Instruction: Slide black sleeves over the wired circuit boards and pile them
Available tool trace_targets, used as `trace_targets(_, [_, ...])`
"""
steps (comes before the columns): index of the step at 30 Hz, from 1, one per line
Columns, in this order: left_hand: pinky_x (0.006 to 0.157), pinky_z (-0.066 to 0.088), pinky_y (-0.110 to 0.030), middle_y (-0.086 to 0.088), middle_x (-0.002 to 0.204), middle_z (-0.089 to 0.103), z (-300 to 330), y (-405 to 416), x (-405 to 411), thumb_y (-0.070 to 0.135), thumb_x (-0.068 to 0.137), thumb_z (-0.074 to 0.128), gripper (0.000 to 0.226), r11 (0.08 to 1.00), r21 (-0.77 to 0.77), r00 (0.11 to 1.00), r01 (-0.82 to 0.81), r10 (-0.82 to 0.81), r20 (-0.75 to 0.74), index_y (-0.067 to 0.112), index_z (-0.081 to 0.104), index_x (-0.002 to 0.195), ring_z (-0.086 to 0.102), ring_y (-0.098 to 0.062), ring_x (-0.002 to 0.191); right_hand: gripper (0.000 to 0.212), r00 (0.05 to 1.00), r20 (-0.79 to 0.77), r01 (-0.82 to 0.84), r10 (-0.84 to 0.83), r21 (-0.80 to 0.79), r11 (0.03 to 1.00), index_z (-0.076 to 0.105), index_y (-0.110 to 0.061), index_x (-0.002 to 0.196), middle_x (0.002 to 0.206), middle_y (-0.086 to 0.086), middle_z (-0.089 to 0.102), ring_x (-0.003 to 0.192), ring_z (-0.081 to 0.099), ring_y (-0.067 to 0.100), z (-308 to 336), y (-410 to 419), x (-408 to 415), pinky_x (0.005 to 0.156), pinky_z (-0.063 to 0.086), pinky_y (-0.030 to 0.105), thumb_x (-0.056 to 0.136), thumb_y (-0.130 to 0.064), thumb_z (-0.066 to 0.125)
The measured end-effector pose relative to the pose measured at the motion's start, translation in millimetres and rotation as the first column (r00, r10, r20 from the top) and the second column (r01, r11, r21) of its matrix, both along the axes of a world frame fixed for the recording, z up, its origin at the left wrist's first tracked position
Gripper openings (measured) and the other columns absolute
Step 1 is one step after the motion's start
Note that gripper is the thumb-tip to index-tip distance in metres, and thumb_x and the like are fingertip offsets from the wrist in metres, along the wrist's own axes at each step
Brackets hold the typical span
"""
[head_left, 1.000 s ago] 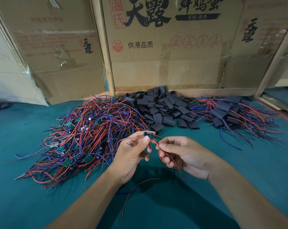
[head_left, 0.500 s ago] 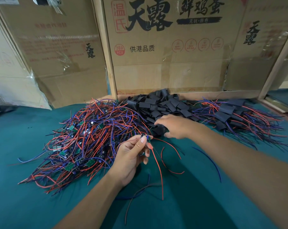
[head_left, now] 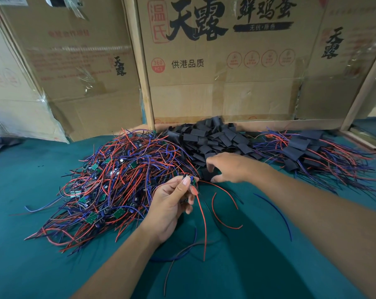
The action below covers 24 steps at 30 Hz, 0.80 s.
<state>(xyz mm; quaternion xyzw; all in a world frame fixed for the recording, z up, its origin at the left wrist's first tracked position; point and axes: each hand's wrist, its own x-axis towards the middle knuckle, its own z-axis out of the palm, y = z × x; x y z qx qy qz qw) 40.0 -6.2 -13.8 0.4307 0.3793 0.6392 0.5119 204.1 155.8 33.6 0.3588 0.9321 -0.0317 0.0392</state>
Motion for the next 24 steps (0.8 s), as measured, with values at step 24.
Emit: trace_targets(24, [0.05,0.042,-0.02,-0.015,0.081,0.071,17.8,-5.4,4.3,0.023,0.086,0.066,0.039,0.991,0.021,0.991,-0.13,0.129,0.031,-0.01,0.059,0.106,0.054,-0.013,0.055,0.023,0.82,-0.572,-0.008,-0.03,-0.063,0.998,0.066,-0.024,0.104,0.096,-0.016,0.064,0.089,0.057,0.002,-34.2,-112.5,88.3,0.08,0.041,0.014,0.084,-0.029,0.076])
